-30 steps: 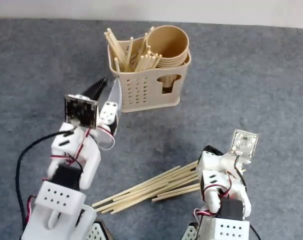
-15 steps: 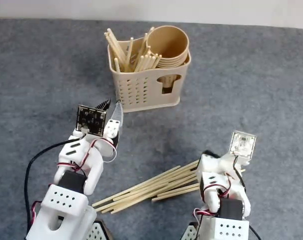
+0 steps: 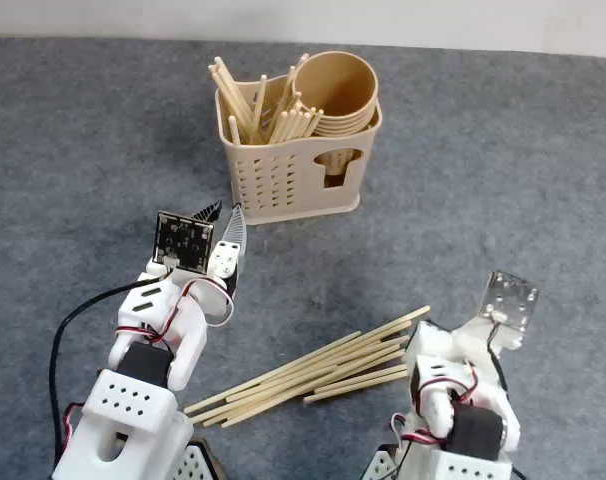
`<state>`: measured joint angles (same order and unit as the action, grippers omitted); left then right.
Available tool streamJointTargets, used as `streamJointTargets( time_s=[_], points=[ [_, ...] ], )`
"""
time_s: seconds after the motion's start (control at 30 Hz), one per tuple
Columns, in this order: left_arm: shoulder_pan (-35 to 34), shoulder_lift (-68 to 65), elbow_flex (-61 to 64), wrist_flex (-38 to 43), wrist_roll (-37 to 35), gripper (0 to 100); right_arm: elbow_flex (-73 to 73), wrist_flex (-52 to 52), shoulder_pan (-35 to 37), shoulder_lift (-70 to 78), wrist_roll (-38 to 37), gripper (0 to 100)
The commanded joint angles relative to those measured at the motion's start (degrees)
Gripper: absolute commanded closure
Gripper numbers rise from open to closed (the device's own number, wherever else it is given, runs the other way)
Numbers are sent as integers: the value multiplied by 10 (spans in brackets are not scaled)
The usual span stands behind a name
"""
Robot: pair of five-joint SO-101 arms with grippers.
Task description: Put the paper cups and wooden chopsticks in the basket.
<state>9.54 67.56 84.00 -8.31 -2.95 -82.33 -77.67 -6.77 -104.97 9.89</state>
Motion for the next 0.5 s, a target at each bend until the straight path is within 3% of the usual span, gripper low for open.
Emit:
streamJointTargets(
  time_s=[0.0, 0.2, 0.47],
  points=[
    [7, 13, -5, -2, -4, 906, 42, -4, -6, 0, 6, 993],
    [7, 13, -4, -2, -4, 906, 56, -4, -8, 107, 9, 993],
    [7, 13, -4, -2, -4, 906, 187, -2, -8, 348, 35, 993]
  ],
)
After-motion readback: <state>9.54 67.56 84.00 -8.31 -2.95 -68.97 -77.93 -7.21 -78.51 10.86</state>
